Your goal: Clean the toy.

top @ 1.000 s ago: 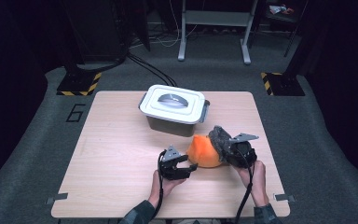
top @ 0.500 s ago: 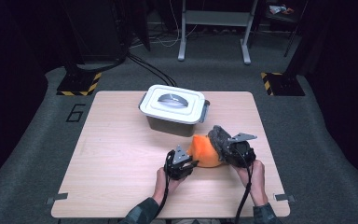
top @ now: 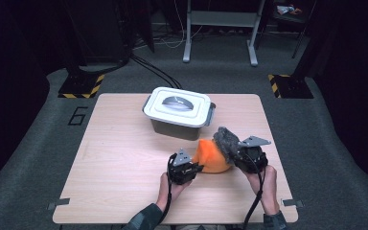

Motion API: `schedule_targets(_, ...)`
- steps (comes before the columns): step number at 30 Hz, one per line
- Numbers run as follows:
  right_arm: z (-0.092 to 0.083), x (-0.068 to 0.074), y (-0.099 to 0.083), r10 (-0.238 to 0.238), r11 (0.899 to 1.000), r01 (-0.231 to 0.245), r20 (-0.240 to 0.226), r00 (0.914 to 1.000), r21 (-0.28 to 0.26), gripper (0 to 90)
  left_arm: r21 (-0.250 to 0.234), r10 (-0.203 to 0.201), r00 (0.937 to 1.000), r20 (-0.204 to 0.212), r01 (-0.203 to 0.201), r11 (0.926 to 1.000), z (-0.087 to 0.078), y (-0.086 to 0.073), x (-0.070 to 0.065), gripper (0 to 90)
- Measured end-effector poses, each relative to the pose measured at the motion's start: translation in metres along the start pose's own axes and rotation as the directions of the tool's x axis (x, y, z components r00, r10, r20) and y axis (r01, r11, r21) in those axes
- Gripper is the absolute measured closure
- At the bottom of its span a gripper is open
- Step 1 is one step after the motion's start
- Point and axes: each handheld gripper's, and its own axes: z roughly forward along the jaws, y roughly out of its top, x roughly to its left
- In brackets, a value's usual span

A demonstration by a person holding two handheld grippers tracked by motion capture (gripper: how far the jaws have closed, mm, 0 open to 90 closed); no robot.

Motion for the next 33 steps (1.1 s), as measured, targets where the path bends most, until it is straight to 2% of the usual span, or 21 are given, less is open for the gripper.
schedule_targets(4,-0.008,0.014,0.007,-0.037,0.999,0.036,-0.015,0.9992,-0.009,70.4,0.003,-0.031,0.9993,0.019,0.031,0.9995,-0.003,0.001,-0.003,81.5)
schedule_targets(7,-0.008,0.023,0.011,-0.079,0.997,0.079,-0.037,0.9962,-0.002,70.3,0.008,-0.044,0.9986,0.03,0.044,0.999,-0.004,0.002,-0.005,81.4)
schedule_targets(10,0.0,0.032,0.014,-0.114,0.993,0.116,-0.063,0.9915,0.023,70.2,0.012,-0.041,0.9987,0.031,0.041,0.9991,-0.004,0.003,-0.006,81.3)
schedule_targets(13,0.013,0.035,0.015,-0.142,0.988,0.144,-0.049,0.9887,0.048,70.2,0.025,-0.044,0.9988,0.023,0.043,0.9988,-0.002,0.003,-0.005,81.1)
schedule_targets(18,0.025,0.029,0.014,-0.102,0.993,0.105,-0.07,0.9924,0.045,70.3,0.026,-0.043,0.999,0.01,0.043,0.9987,0.0,0.002,-0.003,80.8)
schedule_targets(20,0.027,0.027,0.014,-0.108,0.993,0.111,-0.067,0.9919,0.039,70.4,0.027,-0.049,0.9988,0.011,0.048,0.9984,0.0,0.002,-0.002,80.8)
schedule_targets(23,0.028,0.026,0.013,-0.086,0.995,0.089,-0.067,0.9941,0.045,70.6,0.028,-0.05,0.9987,0.012,0.05,0.9984,0.001,0.001,-0.001,80.9)
schedule_targets(29,0.027,0.02,0.011,-0.087,0.995,0.09,-0.067,0.9939,0.046,70.6,0.021,-0.068,0.9976,0.014,0.068,0.9975,0.002,0.0,-0.002,80.9)
schedule_targets(33,0.025,0.017,0.007,-0.067,0.996,0.07,-0.053,0.9963,0.05,70.5,0.023,-0.065,0.9978,0.012,0.065,0.9976,0.002,0.0,-0.002,81.0)
